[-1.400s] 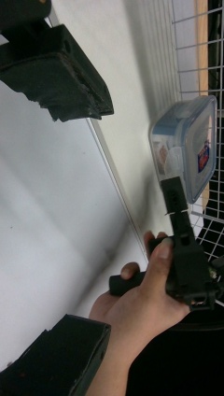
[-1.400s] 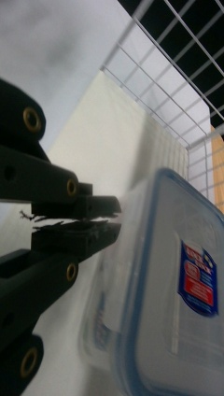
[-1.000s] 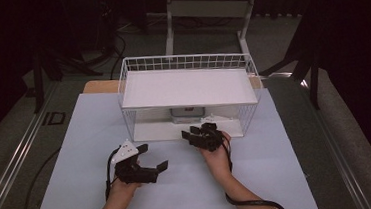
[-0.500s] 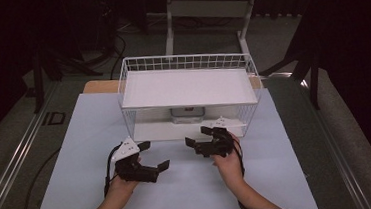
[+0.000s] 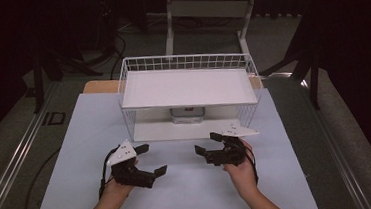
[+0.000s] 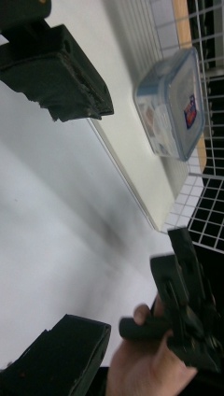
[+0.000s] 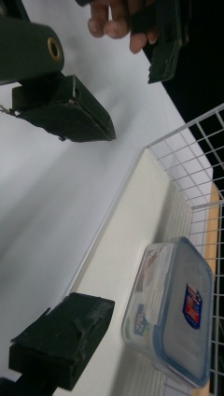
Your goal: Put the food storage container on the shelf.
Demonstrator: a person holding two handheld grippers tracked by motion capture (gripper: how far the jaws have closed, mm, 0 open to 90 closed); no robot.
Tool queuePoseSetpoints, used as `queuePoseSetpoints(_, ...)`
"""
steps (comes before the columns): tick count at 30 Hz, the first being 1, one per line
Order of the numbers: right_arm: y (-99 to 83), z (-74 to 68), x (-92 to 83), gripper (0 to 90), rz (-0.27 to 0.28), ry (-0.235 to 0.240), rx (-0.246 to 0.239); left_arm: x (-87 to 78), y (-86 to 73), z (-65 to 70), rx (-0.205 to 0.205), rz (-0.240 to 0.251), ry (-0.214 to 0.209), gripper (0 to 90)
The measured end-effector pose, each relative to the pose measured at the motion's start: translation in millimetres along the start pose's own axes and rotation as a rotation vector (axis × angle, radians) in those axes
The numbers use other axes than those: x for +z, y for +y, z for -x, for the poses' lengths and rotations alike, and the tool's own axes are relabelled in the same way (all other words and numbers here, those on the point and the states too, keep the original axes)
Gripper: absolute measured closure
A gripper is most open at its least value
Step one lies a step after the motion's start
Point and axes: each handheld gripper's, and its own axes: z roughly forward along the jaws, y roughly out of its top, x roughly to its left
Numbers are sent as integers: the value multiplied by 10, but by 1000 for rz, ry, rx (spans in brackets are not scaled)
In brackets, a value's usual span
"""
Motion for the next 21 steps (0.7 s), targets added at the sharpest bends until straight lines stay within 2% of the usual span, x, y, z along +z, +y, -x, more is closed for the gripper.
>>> queuePoseSetpoints(6,-39,-47,-162,170,3,-12,-36,-135,-14,-16,8,1,7,9)
queuePoseSetpoints(9,-74,-47,-227,170,5,-12,-36,-202,-40,-51,-12,4,6,9)
queuePoseSetpoints(11,-101,-17,-261,170,2,2,-11,-244,-67,-67,-14,4,16,9)
queuePoseSetpoints(15,-145,18,-313,170,-3,-14,-15,-299,-115,-81,-15,-3,24,9)
queuePoseSetpoints(21,-198,87,-434,170,-14,-26,-9,-407,-185,-115,-45,1,44,10)
